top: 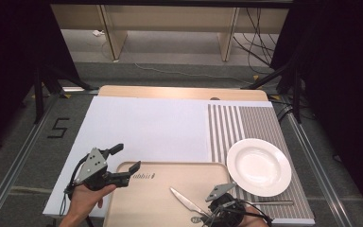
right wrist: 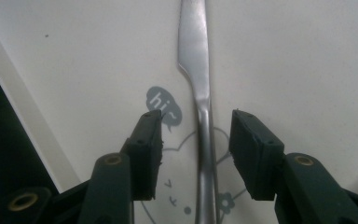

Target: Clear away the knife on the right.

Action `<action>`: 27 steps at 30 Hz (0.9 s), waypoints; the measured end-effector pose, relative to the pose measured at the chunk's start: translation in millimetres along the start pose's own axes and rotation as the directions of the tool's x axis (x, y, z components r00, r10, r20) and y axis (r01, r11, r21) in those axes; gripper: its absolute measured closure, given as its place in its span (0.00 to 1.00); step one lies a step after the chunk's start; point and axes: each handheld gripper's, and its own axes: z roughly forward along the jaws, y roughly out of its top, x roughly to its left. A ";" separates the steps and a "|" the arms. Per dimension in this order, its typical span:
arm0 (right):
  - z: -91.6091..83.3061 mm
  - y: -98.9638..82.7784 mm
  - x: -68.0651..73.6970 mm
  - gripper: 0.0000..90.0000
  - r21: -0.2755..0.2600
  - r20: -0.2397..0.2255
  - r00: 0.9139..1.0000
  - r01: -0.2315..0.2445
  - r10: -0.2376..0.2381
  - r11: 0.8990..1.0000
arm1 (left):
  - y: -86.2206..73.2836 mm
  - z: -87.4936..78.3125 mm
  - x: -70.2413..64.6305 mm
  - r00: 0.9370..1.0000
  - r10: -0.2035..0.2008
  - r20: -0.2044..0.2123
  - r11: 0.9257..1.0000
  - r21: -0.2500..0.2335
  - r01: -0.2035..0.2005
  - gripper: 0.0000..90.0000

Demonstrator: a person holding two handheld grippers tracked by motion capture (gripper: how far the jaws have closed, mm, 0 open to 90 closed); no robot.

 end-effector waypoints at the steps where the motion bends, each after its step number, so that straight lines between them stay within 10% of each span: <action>1: 0.1 0.4 1.0 0.62 -0.009 0.003 1.000 0.012 -0.012 1.000 | 0.0 0.0 0.0 1.000 0.000 0.000 1.000 0.000 0.000 0.19; 12: 11.4 5.4 17.5 0.89 -0.038 0.047 0.995 0.094 -0.092 0.995 | -0.5 0.9 -0.1 1.000 0.000 0.005 1.000 -0.007 0.000 0.19; 27: 29.2 13.5 27.2 1.00 0.040 0.153 0.976 0.149 -0.153 0.988 | -0.2 0.3 -0.2 1.000 0.005 0.003 1.000 0.005 -0.005 0.19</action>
